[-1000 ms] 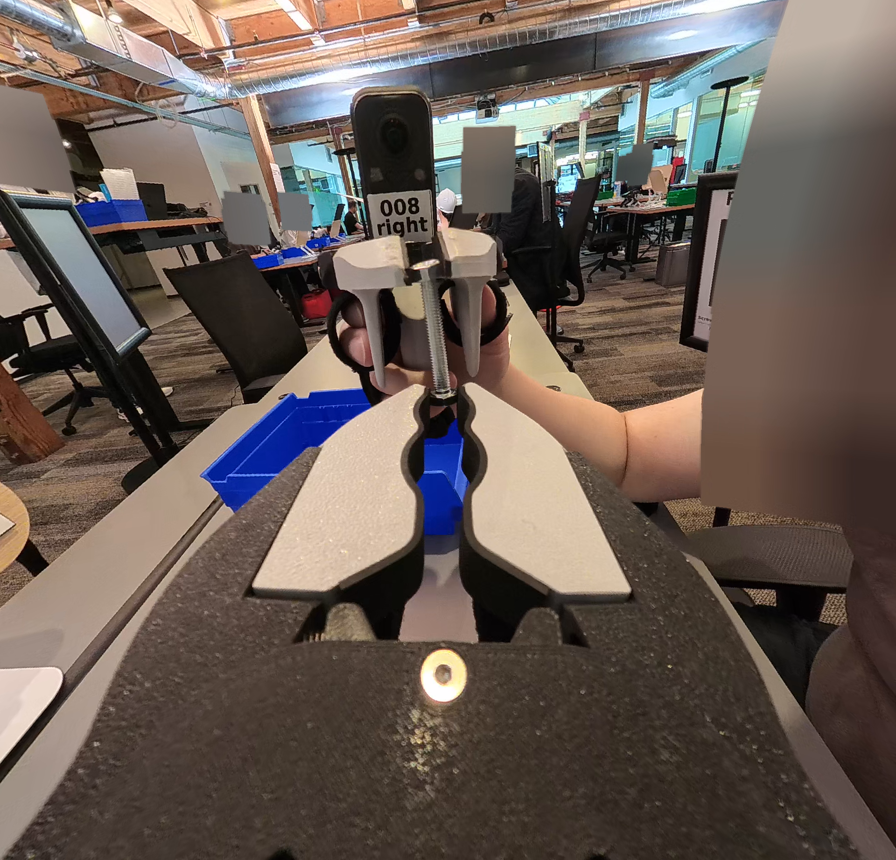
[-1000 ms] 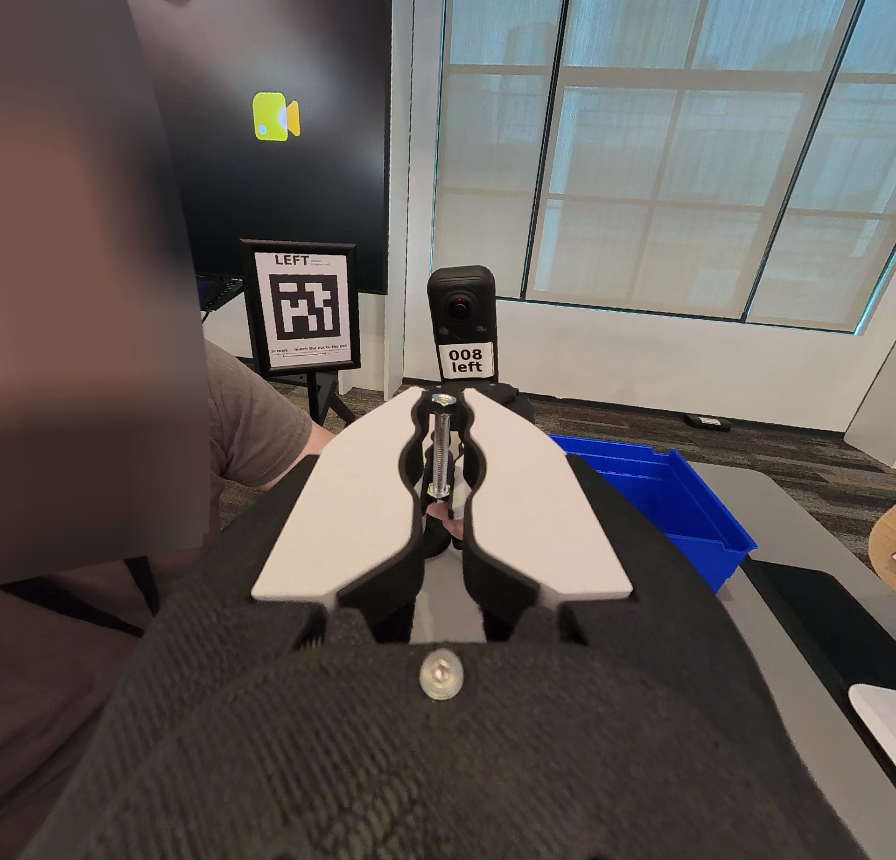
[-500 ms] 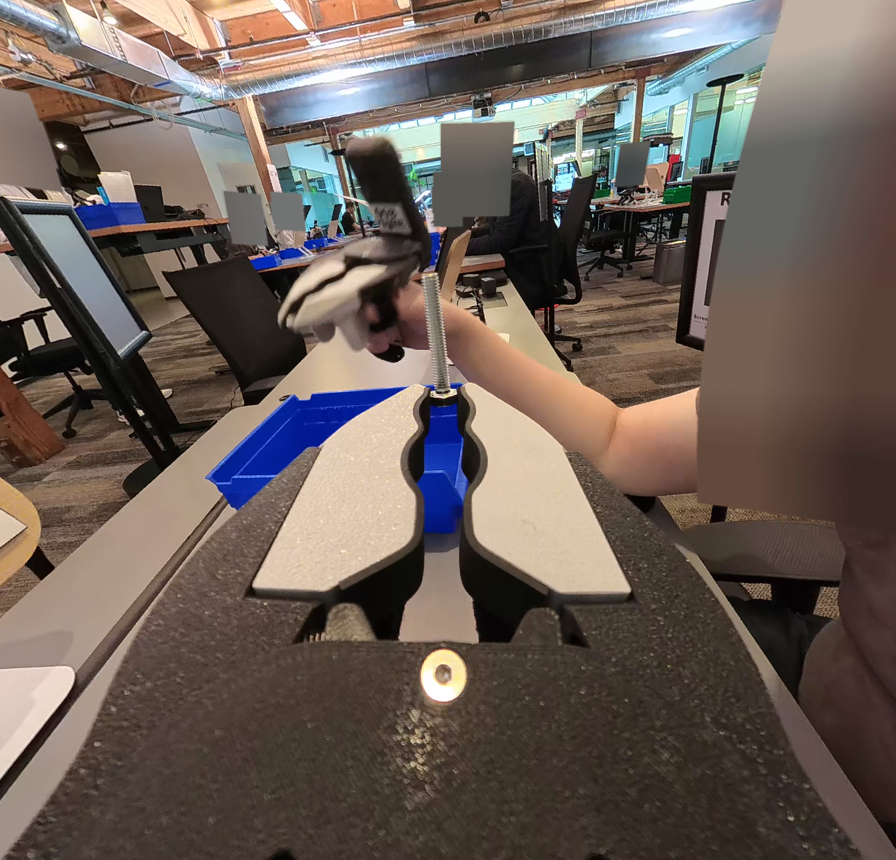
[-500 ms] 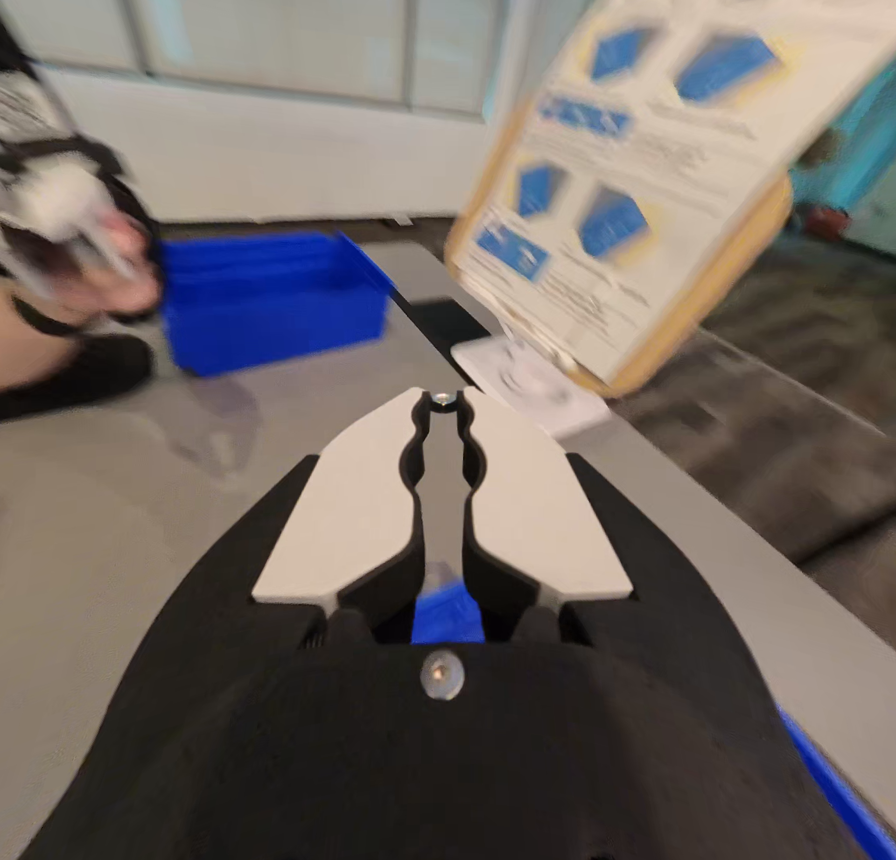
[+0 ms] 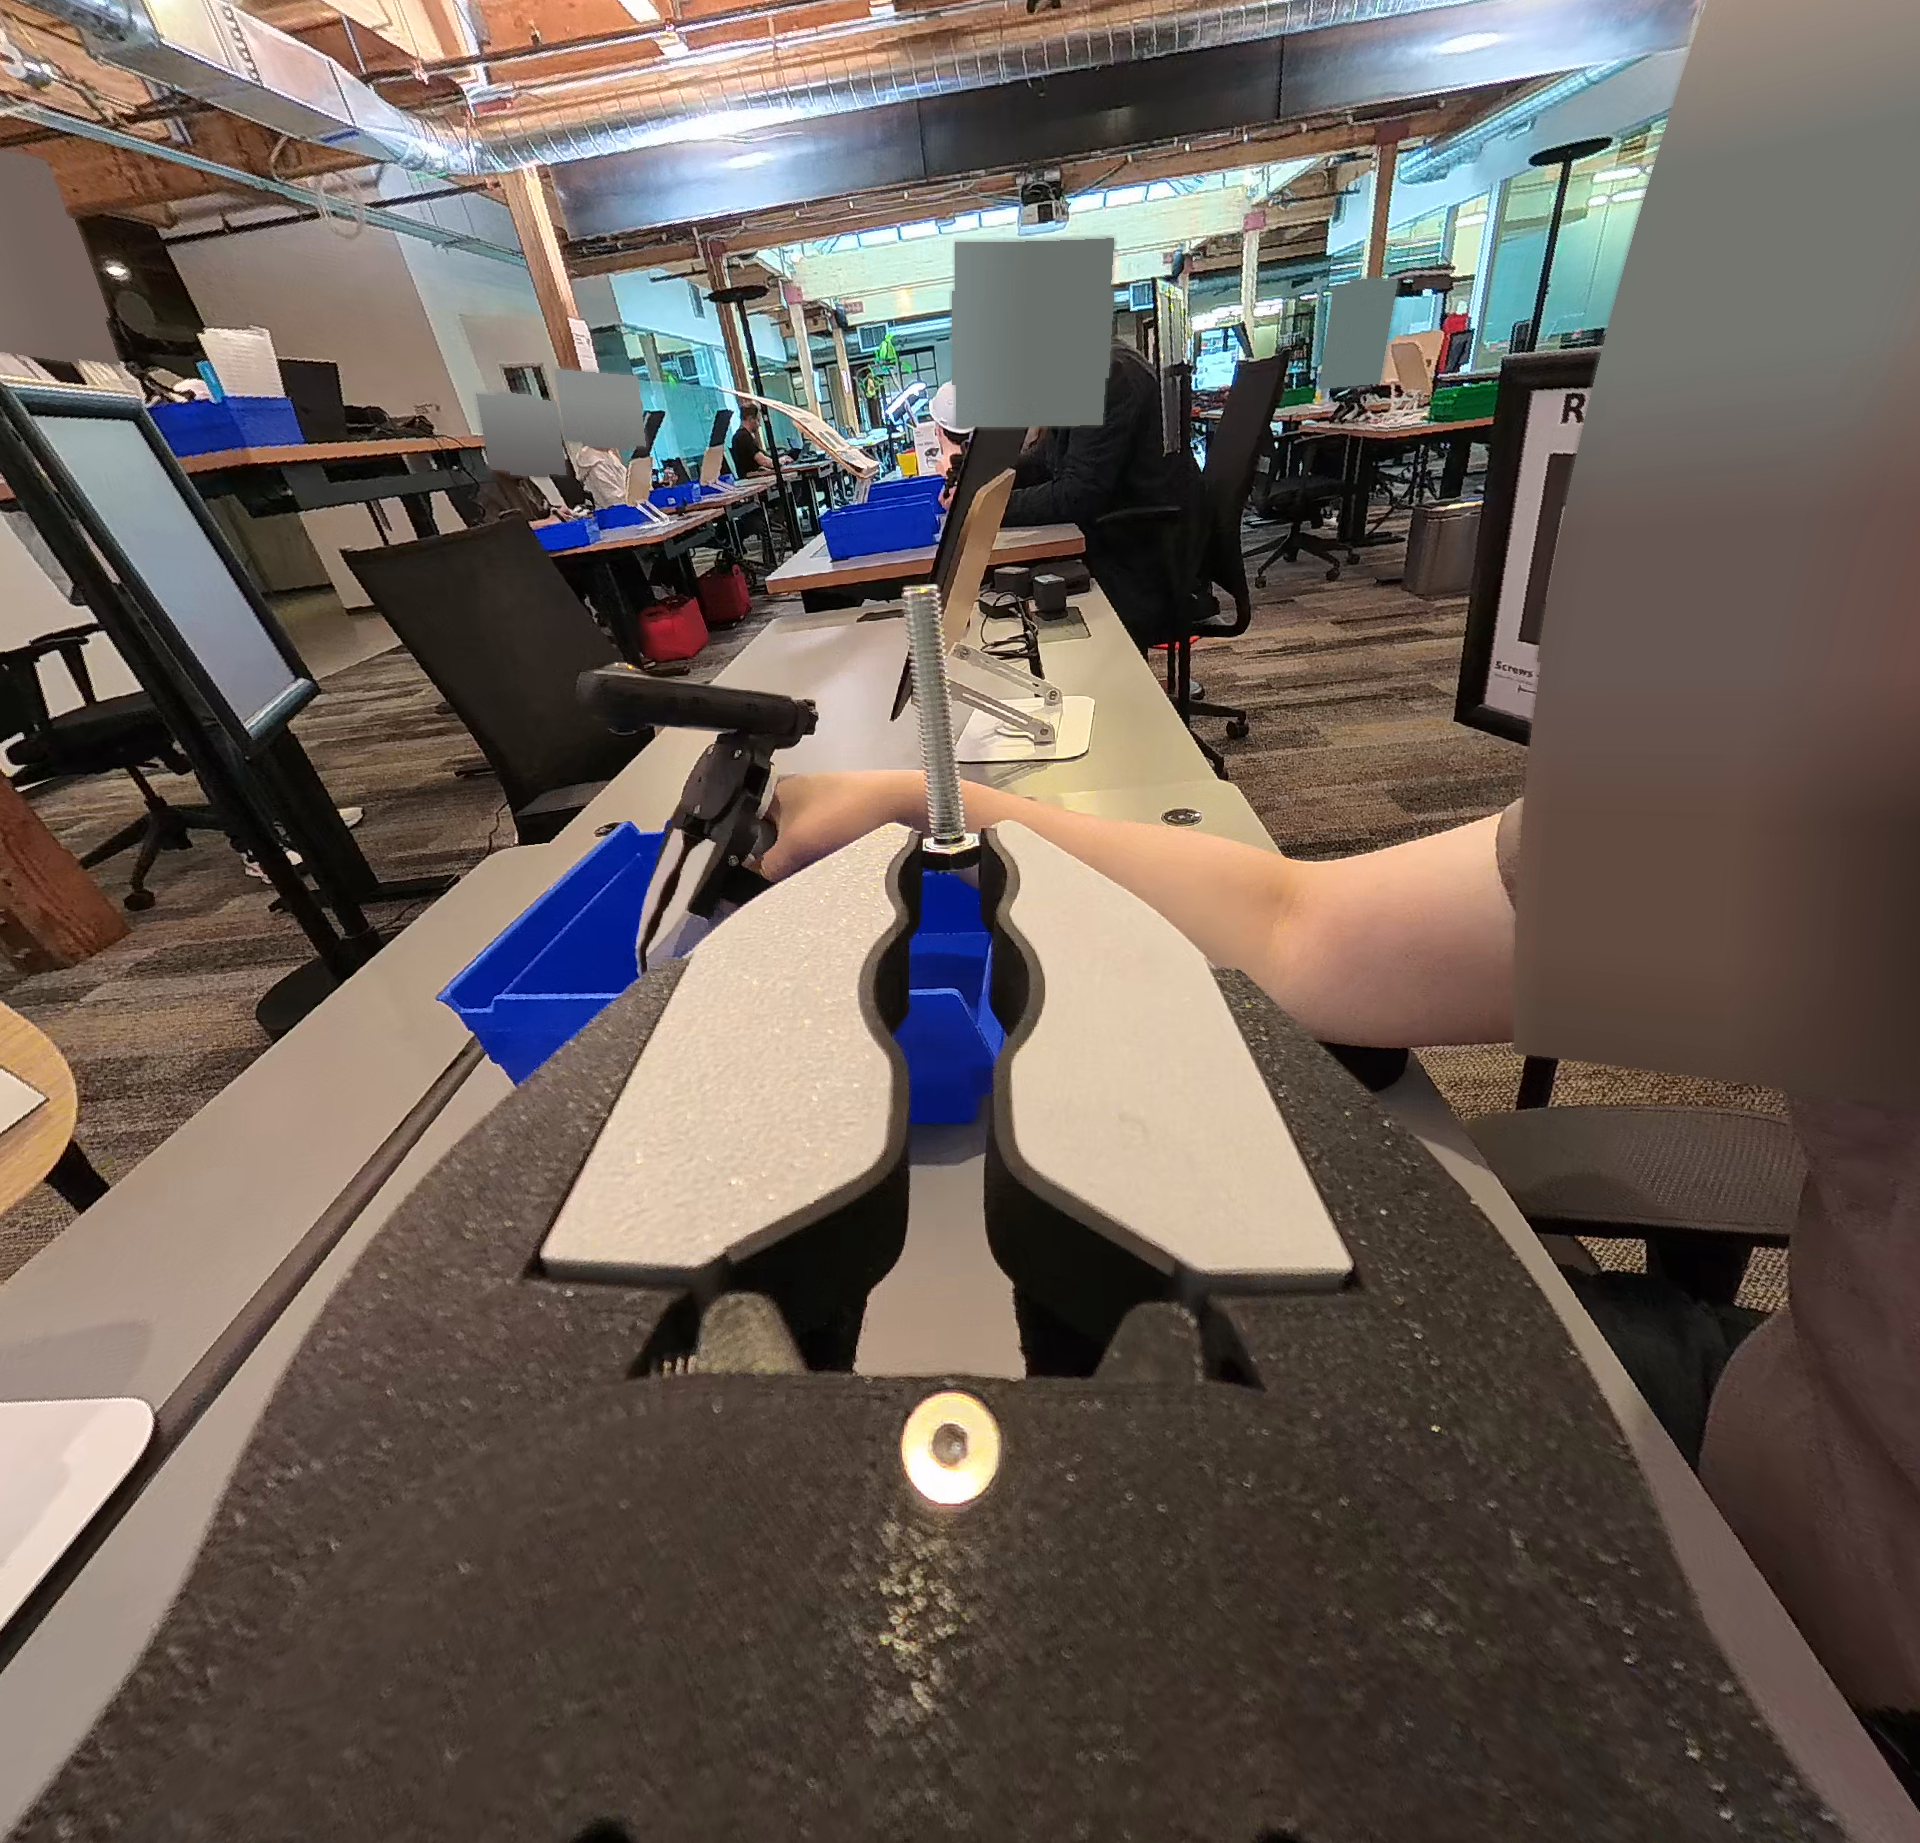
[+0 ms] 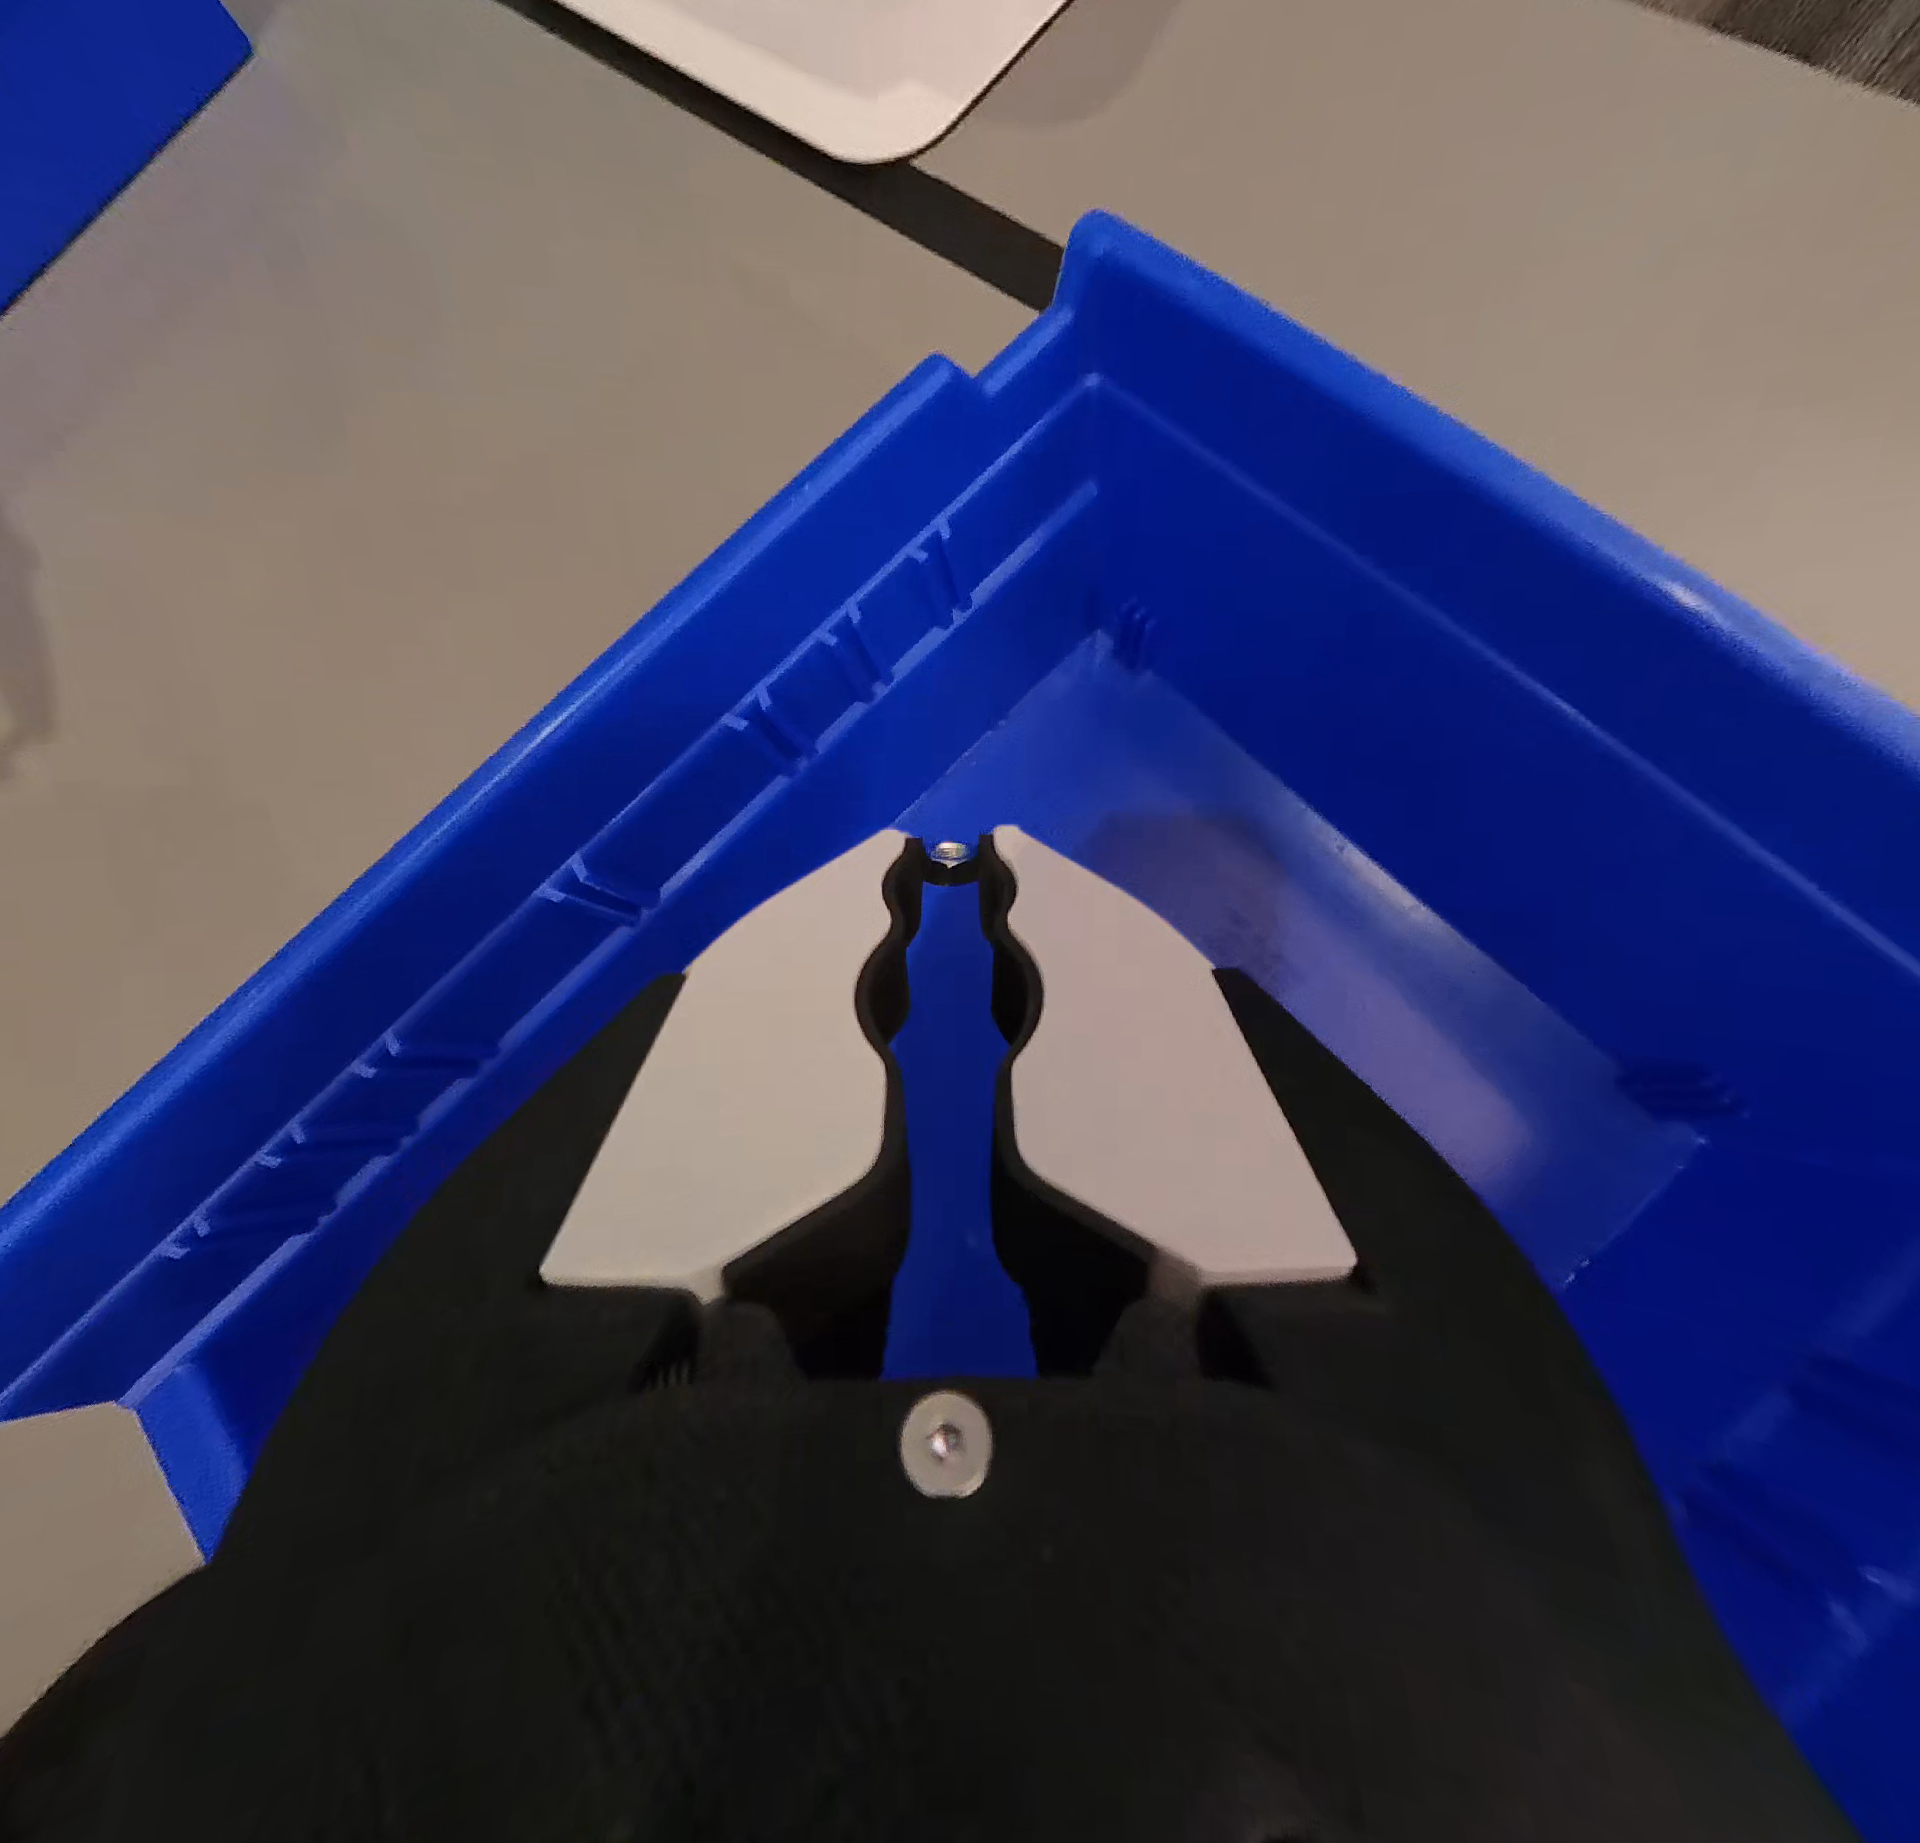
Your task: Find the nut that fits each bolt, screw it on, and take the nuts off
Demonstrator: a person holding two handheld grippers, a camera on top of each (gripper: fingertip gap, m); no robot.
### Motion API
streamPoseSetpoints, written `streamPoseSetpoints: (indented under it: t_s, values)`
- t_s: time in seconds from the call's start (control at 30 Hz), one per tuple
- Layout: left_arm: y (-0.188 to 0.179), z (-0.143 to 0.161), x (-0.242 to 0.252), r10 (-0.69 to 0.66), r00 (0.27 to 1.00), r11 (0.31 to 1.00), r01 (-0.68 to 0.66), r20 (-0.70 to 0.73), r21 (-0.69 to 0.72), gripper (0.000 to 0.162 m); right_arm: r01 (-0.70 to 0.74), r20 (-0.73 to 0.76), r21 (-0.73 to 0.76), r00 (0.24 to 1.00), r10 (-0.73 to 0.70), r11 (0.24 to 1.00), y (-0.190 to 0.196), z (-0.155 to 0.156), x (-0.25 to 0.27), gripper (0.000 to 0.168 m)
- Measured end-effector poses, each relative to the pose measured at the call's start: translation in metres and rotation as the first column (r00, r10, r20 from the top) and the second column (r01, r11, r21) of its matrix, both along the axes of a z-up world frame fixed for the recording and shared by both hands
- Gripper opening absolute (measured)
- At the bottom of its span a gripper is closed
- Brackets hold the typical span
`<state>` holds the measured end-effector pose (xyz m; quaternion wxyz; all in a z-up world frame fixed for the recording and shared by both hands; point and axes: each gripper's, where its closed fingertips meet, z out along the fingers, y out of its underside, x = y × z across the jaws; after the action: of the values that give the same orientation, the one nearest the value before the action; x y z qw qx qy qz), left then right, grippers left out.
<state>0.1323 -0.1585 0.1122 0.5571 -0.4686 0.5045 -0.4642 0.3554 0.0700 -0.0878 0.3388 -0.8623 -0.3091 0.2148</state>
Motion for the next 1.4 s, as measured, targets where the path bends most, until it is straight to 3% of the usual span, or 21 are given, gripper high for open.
streamPoseSetpoints:
  t_s: [0.3,0.7,0.83,1.0,1.1,1.17,1.23,1.3,1.4]
  values:
    - [0.000,0.000,-0.001,-0.003,1.000,1.000,0.003,-0.001,0.000,0.010,-0.074,0.157,-0.140,0.983,0.095,0.987,-0.015,-0.049,0.006,0.012]
    - [-0.002,0.004,-0.002,-0.005,1.000,1.000,0.005,0.006,0.004,0.010,-0.036,0.268,-0.215,0.959,0.094,0.976,-0.022,-0.067,0.021,0.014]
    - [-0.002,0.004,-0.003,-0.006,1.000,1.000,0.006,0.005,0.007,0.010,-0.024,0.265,-0.202,0.961,0.078,0.979,-0.021,-0.059,0.018,0.023]
    - [-0.001,0.004,-0.004,-0.001,1.000,1.000,0.001,0.000,0.008,0.010,0.038,0.239,-0.086,0.971,-0.017,0.996,-0.017,-0.009,0.020,0.027]
    - [0.004,-0.001,-0.002,0.019,1.000,1.000,-0.019,-0.017,-0.005,0.010,0.104,0.210,0.101,0.970,-0.124,0.989,-0.016,0.052,0.020,0.028]
    - [0.010,-0.005,0.000,0.035,0.999,0.999,-0.036,-0.027,-0.023,0.010,0.088,0.109,0.270,0.987,-0.122,0.959,-0.024,0.106,-0.002,0.028]
    - [0.014,-0.009,0.001,0.043,0.999,0.998,-0.045,-0.033,-0.047,0.010,-0.009,-0.045,0.430,0.998,0.031,0.903,-0.048,0.162,-0.049,0.028]
    - [0.018,-0.011,0.001,0.051,0.998,0.996,-0.053,-0.033,-0.066,0.010,-0.138,-0.195,0.556,0.937,0.290,0.820,-0.092,0.210,-0.105,0.027]
    - [0.019,-0.010,0.000,0.050,0.998,0.996,-0.052,-0.022,-0.076,0.009,-0.326,-0.346,0.658,0.671,0.656,0.679,-0.168,0.252,-0.171,0.025]
